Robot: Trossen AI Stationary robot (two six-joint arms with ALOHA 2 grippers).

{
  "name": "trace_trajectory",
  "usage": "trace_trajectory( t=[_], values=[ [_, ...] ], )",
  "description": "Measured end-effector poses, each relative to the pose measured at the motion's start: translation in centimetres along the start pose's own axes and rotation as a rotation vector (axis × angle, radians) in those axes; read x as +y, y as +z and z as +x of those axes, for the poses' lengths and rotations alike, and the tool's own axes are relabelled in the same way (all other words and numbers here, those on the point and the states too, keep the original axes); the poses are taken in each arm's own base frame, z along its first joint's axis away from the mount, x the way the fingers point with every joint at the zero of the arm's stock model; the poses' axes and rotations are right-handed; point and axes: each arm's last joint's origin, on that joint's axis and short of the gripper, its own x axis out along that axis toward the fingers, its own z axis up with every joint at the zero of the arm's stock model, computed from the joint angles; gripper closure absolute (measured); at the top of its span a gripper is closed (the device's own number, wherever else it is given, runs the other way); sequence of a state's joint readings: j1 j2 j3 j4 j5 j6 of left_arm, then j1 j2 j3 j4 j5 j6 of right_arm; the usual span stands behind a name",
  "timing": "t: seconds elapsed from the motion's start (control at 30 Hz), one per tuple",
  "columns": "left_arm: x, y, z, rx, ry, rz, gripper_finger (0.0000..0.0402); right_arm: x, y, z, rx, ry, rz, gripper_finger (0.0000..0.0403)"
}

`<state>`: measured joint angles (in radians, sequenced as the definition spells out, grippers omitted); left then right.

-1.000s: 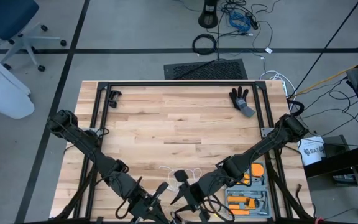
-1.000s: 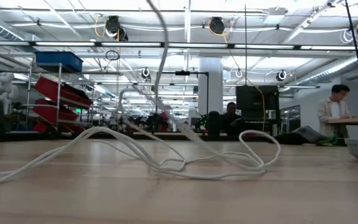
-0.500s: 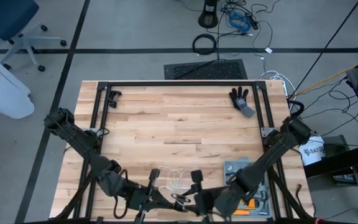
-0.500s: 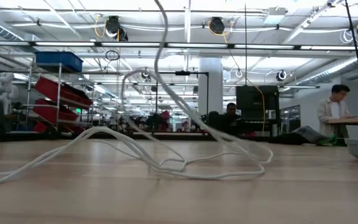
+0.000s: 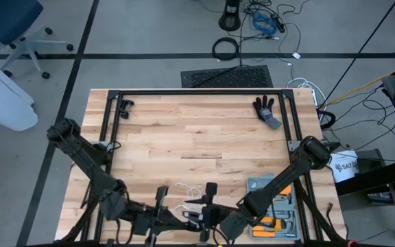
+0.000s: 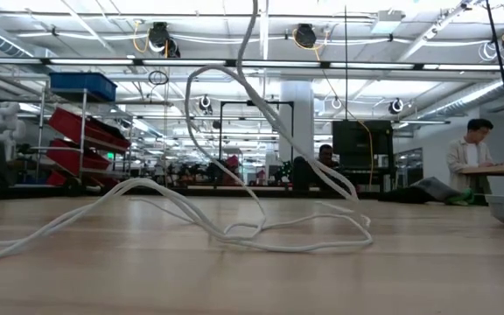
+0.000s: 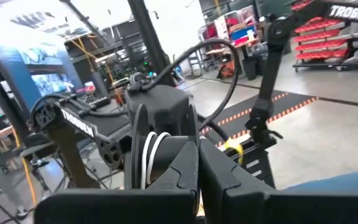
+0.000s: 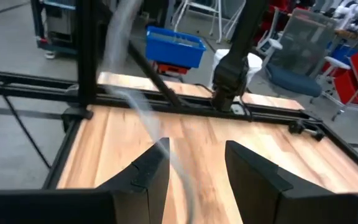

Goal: Coil cords
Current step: Coil the white cable wire onto the spool

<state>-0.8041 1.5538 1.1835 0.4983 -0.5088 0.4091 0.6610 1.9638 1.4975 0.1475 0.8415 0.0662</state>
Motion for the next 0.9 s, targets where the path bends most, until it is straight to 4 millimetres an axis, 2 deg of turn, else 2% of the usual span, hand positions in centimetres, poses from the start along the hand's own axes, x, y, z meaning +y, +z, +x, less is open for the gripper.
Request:
trace_trajectory(
  t=[0.33,0.43,0.53,0.6,0.73,0.9],
  values=[
    [-0.5,0.8,-0.9,0.008,0.033,-0.003,0.04,0.0,0.1,-0.2,-0.001,-0.017,-0.039,0.0273],
    [-0.7,0.9,-1.0,0.005,0.031,0.006,0.04,0.0,0.1,-0.2,0.002,-0.012,-0.046,0.0313],
    [-0.8,1.0,-1.1,0.003,0.029,0.006,0.04,0.0,-0.2,-0.2,0.018,-0.013,-0.065,0.0377],
    [-0.8,1.0,-1.1,0.009,0.041,0.011,0.04,0.0,-0.2,-0.4,0.03,-0.011,-0.083,0.0394],
    [-1.0,0.9,-1.3,0.038,0.079,0.017,0.04,-0.3,0.7,-1.8,0.04,0.021,-0.082,0.0399],
    [-1.2,0.8,-1.6,0.082,0.111,0.035,0.04,-1.4,2.8,-4.8,0.078,0.136,-0.049,0.0401]
  ],
)
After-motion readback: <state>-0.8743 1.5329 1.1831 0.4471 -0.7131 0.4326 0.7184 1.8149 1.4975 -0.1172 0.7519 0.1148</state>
